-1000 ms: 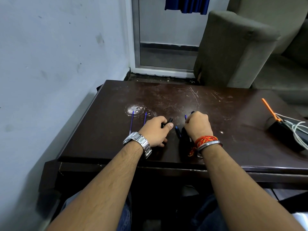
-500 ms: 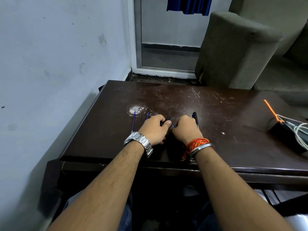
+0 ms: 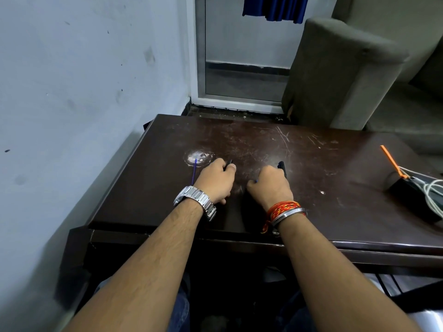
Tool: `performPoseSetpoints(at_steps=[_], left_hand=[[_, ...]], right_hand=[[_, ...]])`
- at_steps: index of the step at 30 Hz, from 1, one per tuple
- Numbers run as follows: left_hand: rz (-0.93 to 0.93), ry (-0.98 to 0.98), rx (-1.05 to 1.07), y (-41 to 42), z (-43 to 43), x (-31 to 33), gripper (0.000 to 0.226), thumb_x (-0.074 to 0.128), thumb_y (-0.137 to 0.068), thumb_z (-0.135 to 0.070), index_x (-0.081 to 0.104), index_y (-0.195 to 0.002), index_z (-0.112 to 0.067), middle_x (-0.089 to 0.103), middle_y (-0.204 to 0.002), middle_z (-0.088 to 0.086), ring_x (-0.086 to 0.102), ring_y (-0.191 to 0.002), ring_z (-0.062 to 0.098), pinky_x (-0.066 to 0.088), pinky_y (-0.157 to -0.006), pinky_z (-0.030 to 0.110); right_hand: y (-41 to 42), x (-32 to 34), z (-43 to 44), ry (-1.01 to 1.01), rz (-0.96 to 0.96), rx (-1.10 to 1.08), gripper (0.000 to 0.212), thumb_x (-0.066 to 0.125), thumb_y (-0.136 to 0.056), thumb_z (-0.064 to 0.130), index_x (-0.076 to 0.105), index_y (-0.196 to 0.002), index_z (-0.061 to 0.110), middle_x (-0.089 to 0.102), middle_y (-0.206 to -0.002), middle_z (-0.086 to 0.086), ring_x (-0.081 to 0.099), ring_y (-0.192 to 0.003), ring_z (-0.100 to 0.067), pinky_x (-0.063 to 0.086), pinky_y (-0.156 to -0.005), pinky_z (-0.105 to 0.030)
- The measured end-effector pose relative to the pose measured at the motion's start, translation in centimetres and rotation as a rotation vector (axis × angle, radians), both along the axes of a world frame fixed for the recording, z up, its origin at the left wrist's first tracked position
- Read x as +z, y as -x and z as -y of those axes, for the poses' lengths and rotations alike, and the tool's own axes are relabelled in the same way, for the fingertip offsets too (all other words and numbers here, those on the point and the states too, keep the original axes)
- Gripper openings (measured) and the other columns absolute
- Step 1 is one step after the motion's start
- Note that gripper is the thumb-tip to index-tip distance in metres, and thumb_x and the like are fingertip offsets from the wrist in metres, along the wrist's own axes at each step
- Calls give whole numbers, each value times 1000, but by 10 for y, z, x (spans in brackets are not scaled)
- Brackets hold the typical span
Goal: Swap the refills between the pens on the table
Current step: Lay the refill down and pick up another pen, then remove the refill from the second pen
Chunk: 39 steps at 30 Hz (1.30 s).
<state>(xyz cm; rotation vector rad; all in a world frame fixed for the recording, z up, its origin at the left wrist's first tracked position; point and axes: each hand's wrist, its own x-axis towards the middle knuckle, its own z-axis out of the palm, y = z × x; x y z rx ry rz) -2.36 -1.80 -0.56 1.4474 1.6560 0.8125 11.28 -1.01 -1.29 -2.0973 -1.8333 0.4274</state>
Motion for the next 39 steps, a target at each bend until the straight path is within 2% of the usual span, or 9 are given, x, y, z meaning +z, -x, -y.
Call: performPoseSetpoints(at_steps=[5, 11, 20, 25, 28, 31, 34, 36, 39], left_hand=[[30, -151, 211, 14, -3, 9, 36, 39, -98, -39, 53, -88, -6, 67, -93, 11, 59, -74, 29, 50, -68, 43], [129, -234, 341, 20, -1, 16, 35, 40, -98, -34, 53, -89, -2, 65, -92, 11, 53, -72, 24, 46, -66, 41], [69, -236, 271, 19, 3, 16, 39, 41, -99, -34, 55, -92, 2, 60, -83, 6, 51, -69, 19, 34, -56, 31], [62, -237, 234, 18, 3, 16, 39, 42, -99, -33, 55, -93, 2, 60, -84, 8, 50, -66, 18, 34, -55, 30], [50, -237, 213, 17, 3, 16, 38, 41, -100, -33, 54, -94, 2, 64, -91, 11, 49, -66, 14, 34, -55, 29], [76, -233, 173, 16, 1, 13, 38, 40, -99, -36, 50, -92, -1, 66, -98, 16, 52, -68, 22, 41, -61, 37], [97, -231, 115, 15, 1, 10, 37, 40, -99, -38, 48, -92, -3, 63, -88, 17, 50, -64, 24, 47, -65, 46], [71, -231, 51, 14, 4, 9, 33, 41, -100, -36, 50, -94, -4, 56, -74, 8, 48, -61, 21, 41, -61, 38], [47, -221, -63, 11, 5, 9, 27, 42, -101, -34, 53, -96, -10, 51, -70, 2, 49, -63, 18, 42, -63, 36]], right_hand=[[23, -7, 5, -100, 76, 217, 29, 60, -89, 30, 66, -107, 8, 60, -110, -16, 56, -108, -37, 51, -90, -40], [59, -24, 28, -51, 252, 540, 36, 44, -98, 43, 56, -129, 30, 47, -129, -7, 44, -114, -34, 44, -95, -46], [59, -3, 24, -18, 22, 271, 24, 62, -92, 20, 62, -106, 2, 62, -106, -18, 63, -98, -40, 48, -74, -35], [50, 6, 17, 41, -96, 97, 12, 68, -85, 9, 56, -87, 5, 62, -107, -21, 65, -99, -41, 49, -75, -35], [44, 7, 14, 88, -137, 46, 33, 72, -80, 13, 41, -67, 11, 63, -96, -18, 66, -94, -37, 47, -69, -31], [36, 5, 12, 111, -179, -7, 34, 79, -74, 25, 48, -69, 12, 57, -81, -9, 61, -78, -29, 44, -65, -28], [25, 10, 7, -19, -356, -50, 25, 74, -76, 31, 68, -70, 7, 64, -63, -4, 60, -59, -18, 43, -53, -21], [21, 19, 6, -152, -571, -72, 20, 68, -76, 29, 72, -65, 12, 65, -53, 0, 64, -56, -15, 51, -54, -15], [15, 30, 3, -329, -939, -118, 18, 63, -78, 23, 69, -64, 13, 70, -59, -2, 72, -65, -24, 62, -73, -41]])
